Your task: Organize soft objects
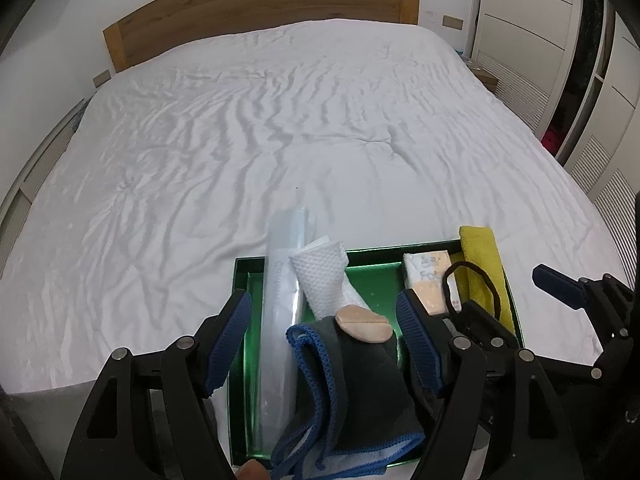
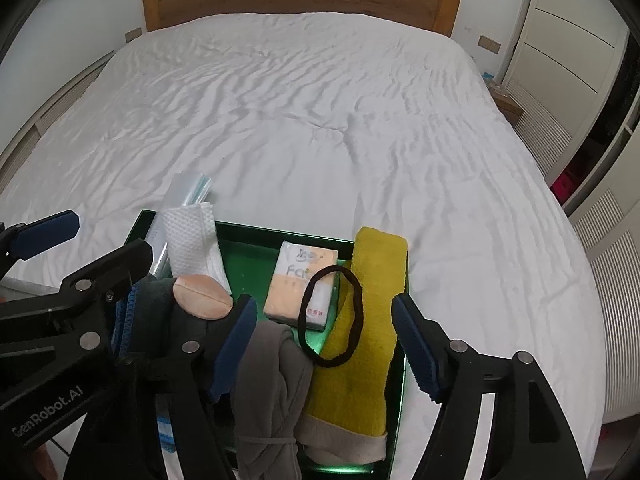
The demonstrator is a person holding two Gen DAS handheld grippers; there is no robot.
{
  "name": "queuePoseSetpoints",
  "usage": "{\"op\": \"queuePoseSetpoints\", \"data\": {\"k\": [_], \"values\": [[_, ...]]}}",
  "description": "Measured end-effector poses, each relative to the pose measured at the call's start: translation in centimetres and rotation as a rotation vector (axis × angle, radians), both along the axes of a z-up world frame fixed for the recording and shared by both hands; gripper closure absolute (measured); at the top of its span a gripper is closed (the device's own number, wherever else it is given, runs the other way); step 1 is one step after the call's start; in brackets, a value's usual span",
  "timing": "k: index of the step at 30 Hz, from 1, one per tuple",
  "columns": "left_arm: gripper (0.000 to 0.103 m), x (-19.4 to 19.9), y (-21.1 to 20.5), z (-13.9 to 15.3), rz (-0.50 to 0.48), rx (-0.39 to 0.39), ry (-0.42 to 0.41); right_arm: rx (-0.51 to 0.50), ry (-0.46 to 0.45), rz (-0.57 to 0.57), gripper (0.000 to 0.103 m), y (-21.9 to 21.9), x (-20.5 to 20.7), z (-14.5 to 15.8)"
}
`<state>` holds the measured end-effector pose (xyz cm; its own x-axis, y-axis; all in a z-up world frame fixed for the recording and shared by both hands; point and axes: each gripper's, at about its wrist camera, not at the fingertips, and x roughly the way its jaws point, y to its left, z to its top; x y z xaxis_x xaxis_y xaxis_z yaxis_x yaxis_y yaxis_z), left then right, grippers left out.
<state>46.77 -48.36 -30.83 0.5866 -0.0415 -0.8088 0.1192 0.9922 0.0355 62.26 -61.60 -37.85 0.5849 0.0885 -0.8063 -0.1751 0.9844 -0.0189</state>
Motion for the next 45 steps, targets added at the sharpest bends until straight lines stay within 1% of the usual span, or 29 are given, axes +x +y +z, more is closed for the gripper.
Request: {"op": "queuePoseSetpoints", "data": {"k": [3,7,16,23,28,30,33,36,37,38,41,44,45], "values": [[0.034,-0.5,0.1,0.4,0.0,0.007,-0.006,-0.003,-0.003,-0.007,0.026,0.1,-0.9,0.4],[0.034,-1.3,0.2,1.1,-0.009,0.001,-0.006,-0.007,-0.013,-0.014,0.024,0.0,-2.8,1.2],[0.033,-5.2,0.3,4.3,-0.027,-0.006,-0.042,0.002,-0.033,-0.017,0.023,-0.4,-7.7,3.7],[0.033,-9.1,1.1,7.3,-0.033,-0.015,-0.077,0.036,-0.04,-0.035,0.023,-0.8,-11.4,5.4],[0.033,-12.1,2.5,9.8,-0.032,-0.03,-0.098,0.052,-0.065,-0.041,0.023,-0.5,-13.9,7.6],[0.033,-13.3,3.2,10.9,-0.028,-0.021,-0.109,0.058,-0.074,-0.049,0.023,-0.2,-14.8,8.5],[0.033,-15.0,4.5,12.7,-0.039,-0.031,-0.121,0.064,-0.095,-0.07,0.023,0.6,-16.9,10.4],[0.033,-16.9,6.0,14.6,-0.063,-0.024,-0.153,0.059,-0.125,-0.102,0.023,1.6,-20.1,12.8],[0.033,-17.6,6.6,15.0,-0.072,-0.026,-0.162,0.056,-0.137,-0.117,0.023,2.0,-21.7,14.0],[0.033,-18.4,7.4,15.6,-0.078,-0.038,-0.168,0.055,-0.143,-0.126,0.023,2.5,-22.7,14.5],[0.033,-20.6,10.0,16.7,-0.101,-0.081,-0.16,0.053,-0.161,-0.165,0.023,4.4,-27.8,17.3],[0.033,-23.2,12.9,18.0,-0.123,-0.095,-0.17,0.035,-0.17,-0.196,0.022,6.9,-32.6,19.5],[0.033,-24.1,13.8,18.4,-0.133,-0.099,-0.174,0.034,-0.176,-0.21,0.022,8.0,-34.8,20.5]]}}
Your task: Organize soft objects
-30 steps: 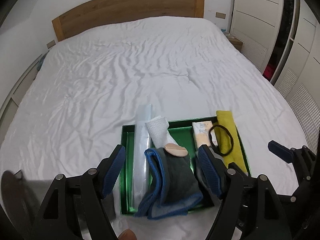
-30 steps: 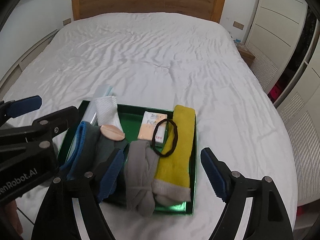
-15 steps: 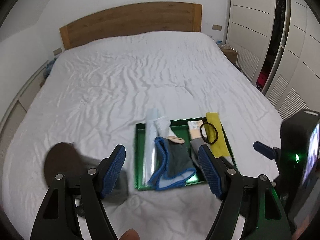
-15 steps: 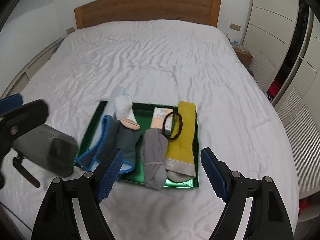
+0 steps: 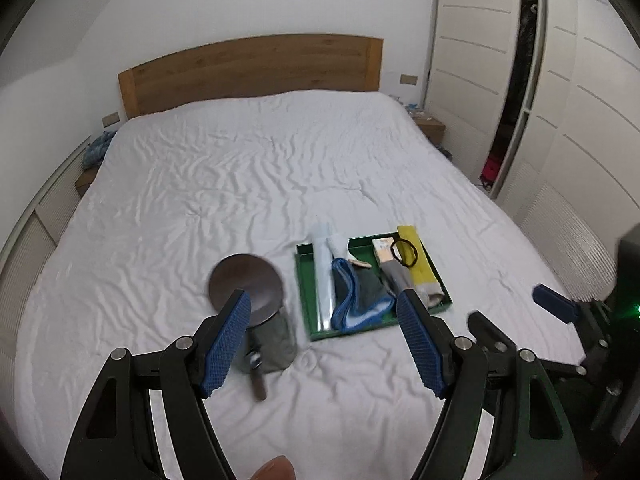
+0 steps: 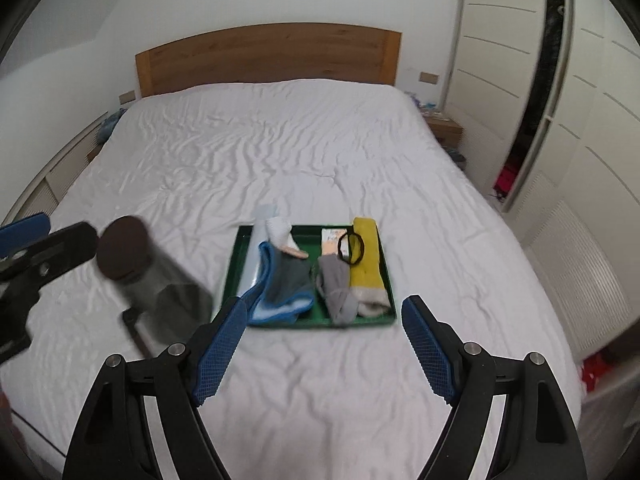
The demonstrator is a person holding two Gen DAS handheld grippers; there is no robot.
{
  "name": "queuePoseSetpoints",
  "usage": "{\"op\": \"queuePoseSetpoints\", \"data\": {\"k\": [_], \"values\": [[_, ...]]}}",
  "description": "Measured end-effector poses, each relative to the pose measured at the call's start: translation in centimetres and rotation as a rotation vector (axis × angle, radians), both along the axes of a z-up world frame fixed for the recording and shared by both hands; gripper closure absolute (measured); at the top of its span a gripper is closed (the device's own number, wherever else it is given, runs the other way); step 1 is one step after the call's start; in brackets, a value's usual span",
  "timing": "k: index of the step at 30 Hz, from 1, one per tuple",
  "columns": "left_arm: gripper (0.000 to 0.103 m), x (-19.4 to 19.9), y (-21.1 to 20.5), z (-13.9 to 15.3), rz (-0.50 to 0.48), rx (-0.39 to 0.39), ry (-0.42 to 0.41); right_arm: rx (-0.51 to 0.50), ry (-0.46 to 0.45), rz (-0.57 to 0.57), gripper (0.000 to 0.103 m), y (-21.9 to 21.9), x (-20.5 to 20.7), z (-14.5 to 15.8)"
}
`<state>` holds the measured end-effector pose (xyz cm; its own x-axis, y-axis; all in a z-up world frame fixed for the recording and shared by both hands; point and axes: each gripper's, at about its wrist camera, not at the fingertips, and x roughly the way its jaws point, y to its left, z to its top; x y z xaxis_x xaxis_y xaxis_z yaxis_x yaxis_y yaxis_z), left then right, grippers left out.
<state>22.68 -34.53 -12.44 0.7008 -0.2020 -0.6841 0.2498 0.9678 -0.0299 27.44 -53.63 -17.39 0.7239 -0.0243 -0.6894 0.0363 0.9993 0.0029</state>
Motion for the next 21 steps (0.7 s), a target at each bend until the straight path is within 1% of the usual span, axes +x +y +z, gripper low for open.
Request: {"op": "queuePoseSetpoints", "data": {"k": [6,9,10,12,13,16,21], "values": [[0.033,-5.1,6.3,2.9,-0.066,-0.02,-0.015,0.012,-0.017,-0.051,0.022,5.7,-10.1,4.8],[0.032,-7.3,9.6,4.5,-0.095,-0.045,-0.026,-0.005,-0.027,-0.063,0.021,8.3,-13.8,7.1],[0.029,-7.8,10.4,5.0,-0.104,-0.056,-0.033,-0.013,-0.036,-0.068,0.021,9.5,-15.6,8.2],[0.018,-9.1,12.1,6.0,-0.122,-0.072,-0.055,-0.026,-0.053,-0.071,0.019,11.4,-18.1,9.8],[0.01,-9.7,12.9,6.4,-0.125,-0.074,-0.067,-0.037,-0.062,-0.076,0.016,12.4,-19.4,10.6],[0.01,-11.3,14.5,7.5,-0.142,-0.07,-0.092,-0.057,-0.082,-0.078,0.013,14.7,-22.6,12.6],[0.009,-12.9,15.8,8.6,-0.15,-0.064,-0.091,-0.082,-0.103,-0.049,0.013,16.7,-25.2,14.2]]}}
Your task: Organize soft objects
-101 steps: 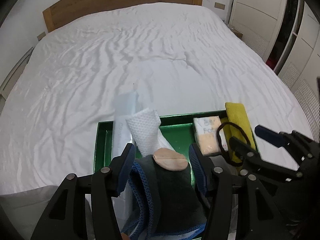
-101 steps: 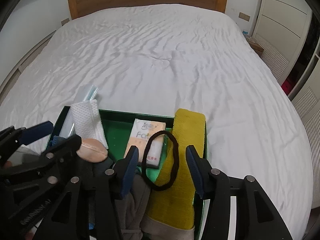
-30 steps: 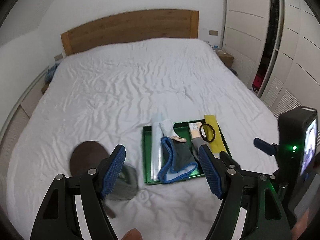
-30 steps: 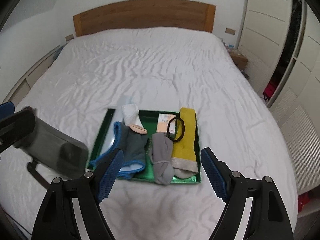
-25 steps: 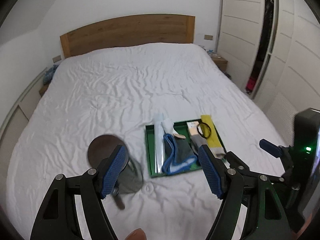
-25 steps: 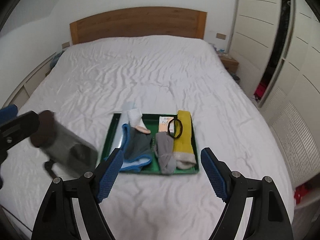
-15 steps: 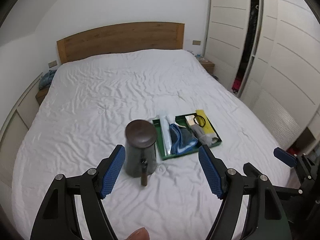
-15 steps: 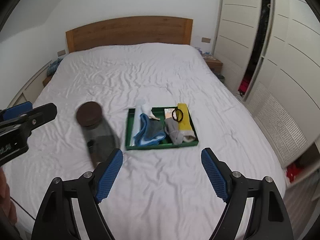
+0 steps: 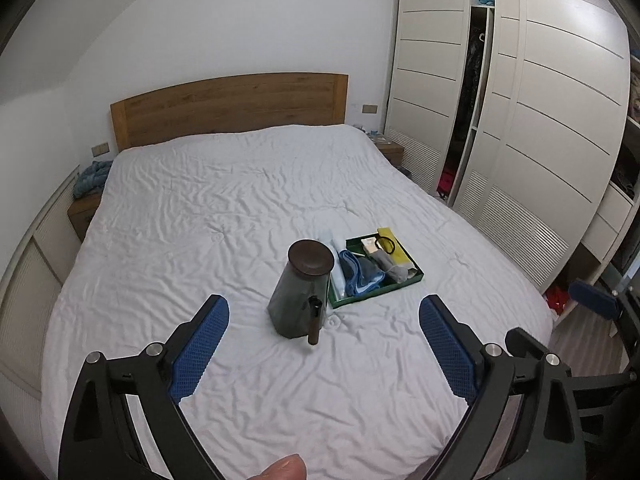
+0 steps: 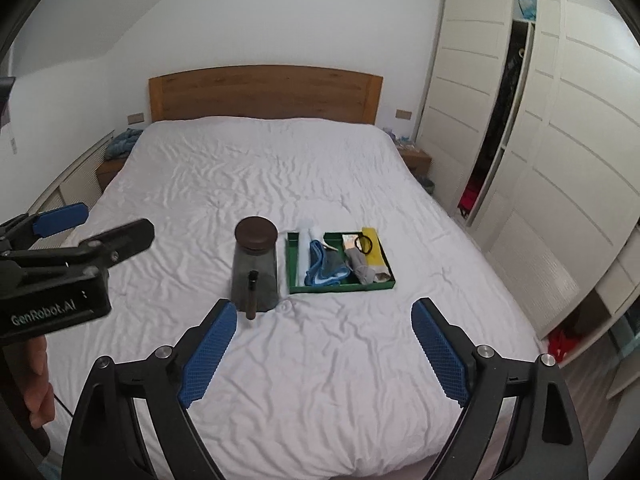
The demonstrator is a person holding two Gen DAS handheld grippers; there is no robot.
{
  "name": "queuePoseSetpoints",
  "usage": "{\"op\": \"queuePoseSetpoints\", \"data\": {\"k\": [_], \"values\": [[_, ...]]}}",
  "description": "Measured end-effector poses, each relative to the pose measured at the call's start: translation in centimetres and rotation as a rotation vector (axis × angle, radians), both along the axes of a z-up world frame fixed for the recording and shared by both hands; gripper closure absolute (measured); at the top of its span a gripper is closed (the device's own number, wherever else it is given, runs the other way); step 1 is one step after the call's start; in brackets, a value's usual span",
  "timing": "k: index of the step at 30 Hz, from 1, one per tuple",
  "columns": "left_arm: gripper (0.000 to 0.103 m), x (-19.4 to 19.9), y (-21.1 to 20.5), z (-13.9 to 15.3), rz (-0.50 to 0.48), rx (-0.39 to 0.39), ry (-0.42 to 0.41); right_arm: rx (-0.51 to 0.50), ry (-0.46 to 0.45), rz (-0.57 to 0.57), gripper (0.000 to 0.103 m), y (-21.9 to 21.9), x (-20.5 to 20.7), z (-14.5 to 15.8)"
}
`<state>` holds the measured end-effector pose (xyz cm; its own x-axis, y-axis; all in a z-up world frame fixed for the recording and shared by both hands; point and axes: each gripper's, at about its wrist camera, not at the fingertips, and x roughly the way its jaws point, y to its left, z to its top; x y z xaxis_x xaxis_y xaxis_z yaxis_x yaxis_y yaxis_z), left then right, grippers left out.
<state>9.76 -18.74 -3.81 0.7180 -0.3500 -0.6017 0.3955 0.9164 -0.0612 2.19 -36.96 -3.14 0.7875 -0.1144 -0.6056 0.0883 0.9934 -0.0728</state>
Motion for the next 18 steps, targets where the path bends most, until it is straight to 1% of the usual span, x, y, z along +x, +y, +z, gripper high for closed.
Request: {"op": "queuePoseSetpoints", "data": {"k": [1,3,7,8,12,18], "values": [[0.007,-0.2,0.0,0.1,0.002,0.006,0.0,-0.005,-0.007,0.011,0.013,0.2,-0.6,0.5],[0.007,-0.5,0.2,0.5,0.008,0.013,-0.003,-0.004,-0.011,0.023,0.012,-0.2,-1.0,0.7],[0.004,-1.3,-0.3,1.2,0.018,0.003,-0.002,0.004,-0.006,0.032,0.012,-2.1,-1.4,0.9],[0.004,-1.4,-0.8,1.4,0.02,-0.001,0.0,0.005,-0.004,0.035,0.012,-2.7,-0.9,0.9],[0.004,-2.5,-1.7,1.9,0.025,-0.006,-0.004,-0.006,0.002,0.058,0.012,-4.5,-0.9,1.1],[0.003,-3.0,-3.2,2.4,0.039,-0.019,0.002,-0.017,-0.004,0.086,0.012,-6.4,-1.4,1.6]]}}
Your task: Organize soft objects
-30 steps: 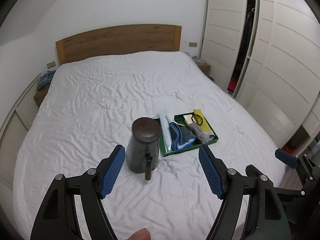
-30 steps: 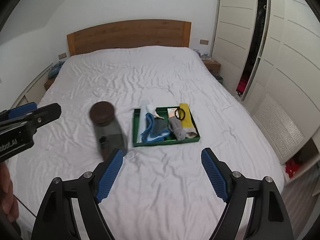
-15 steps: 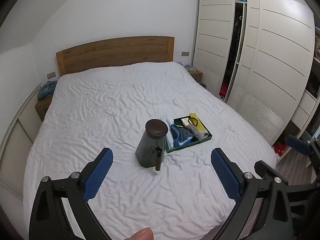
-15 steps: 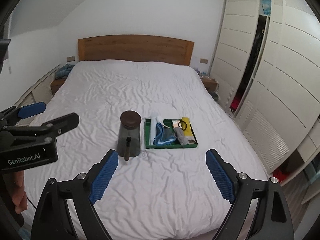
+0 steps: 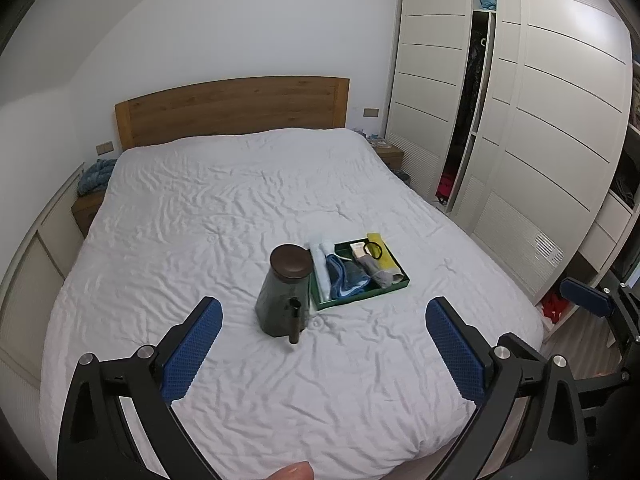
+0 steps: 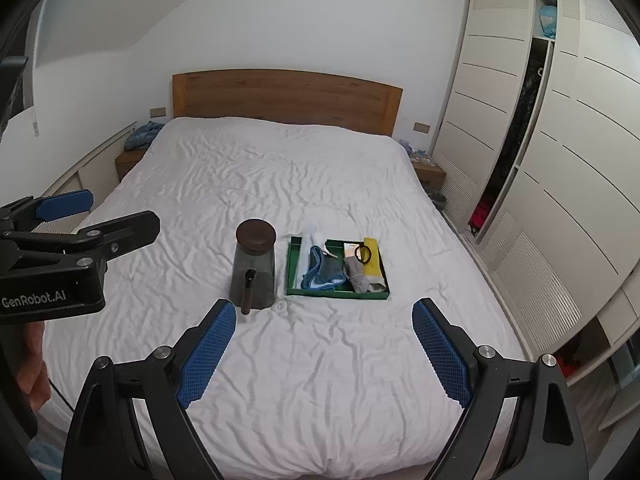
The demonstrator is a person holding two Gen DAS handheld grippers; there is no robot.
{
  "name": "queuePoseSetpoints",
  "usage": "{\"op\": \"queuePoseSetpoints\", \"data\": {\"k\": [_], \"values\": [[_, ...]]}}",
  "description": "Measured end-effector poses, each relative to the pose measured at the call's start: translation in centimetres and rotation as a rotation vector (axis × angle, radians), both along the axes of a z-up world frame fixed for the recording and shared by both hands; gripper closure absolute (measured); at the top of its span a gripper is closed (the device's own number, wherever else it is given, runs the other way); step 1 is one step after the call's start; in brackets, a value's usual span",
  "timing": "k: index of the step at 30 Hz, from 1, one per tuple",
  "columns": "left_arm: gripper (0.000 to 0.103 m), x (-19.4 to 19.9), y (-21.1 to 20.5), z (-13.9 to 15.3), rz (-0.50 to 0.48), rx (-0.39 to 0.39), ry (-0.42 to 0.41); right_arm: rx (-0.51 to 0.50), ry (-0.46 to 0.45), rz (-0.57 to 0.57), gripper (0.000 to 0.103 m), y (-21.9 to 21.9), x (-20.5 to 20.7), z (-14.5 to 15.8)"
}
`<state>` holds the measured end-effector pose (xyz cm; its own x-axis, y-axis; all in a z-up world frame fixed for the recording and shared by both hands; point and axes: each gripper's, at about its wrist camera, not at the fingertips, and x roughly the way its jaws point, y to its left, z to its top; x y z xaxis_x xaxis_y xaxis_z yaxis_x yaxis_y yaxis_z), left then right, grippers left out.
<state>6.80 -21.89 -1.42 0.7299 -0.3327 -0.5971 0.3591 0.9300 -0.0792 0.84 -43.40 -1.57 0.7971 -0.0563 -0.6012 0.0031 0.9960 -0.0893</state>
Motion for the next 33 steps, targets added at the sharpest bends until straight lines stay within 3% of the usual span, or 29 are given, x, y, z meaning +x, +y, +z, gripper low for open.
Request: {"op": "queuePoseSetpoints", "data": {"k": [10,33], "values": [[0.003,-1.3,-1.3,0.1,0.027,0.006,-0.004,0.005,-0.017,0.032,0.012,-1.7,-1.4,0.6],[0.003,-3.4,-0.7,0.4,0.062,0.019,-0.011,0.016,-0.026,0.049,0.012,-0.8,-3.0,0.3]]}}
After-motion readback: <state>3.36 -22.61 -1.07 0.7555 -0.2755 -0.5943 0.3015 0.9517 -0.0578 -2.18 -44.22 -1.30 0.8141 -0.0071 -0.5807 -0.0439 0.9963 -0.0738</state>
